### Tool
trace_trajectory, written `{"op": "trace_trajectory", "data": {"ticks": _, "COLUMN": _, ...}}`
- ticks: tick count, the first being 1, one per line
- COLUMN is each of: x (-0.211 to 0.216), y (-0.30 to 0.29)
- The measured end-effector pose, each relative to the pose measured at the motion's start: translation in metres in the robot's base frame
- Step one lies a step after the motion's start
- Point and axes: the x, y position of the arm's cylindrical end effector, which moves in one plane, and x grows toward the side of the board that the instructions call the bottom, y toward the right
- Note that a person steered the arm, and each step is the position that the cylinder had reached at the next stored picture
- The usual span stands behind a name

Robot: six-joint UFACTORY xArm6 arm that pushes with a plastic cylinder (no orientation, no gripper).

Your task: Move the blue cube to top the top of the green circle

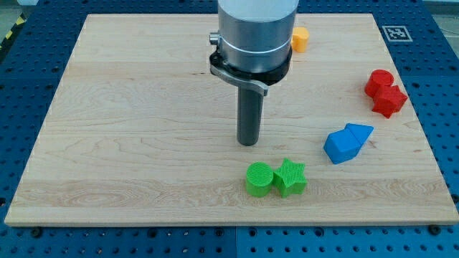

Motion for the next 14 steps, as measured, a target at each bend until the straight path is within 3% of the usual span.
{"op": "trace_trajectory", "data": {"ticks": 9, "x": 0.001, "y": 0.039}}
{"op": "trace_trajectory", "data": {"ticks": 14, "x": 0.031, "y": 0.081}}
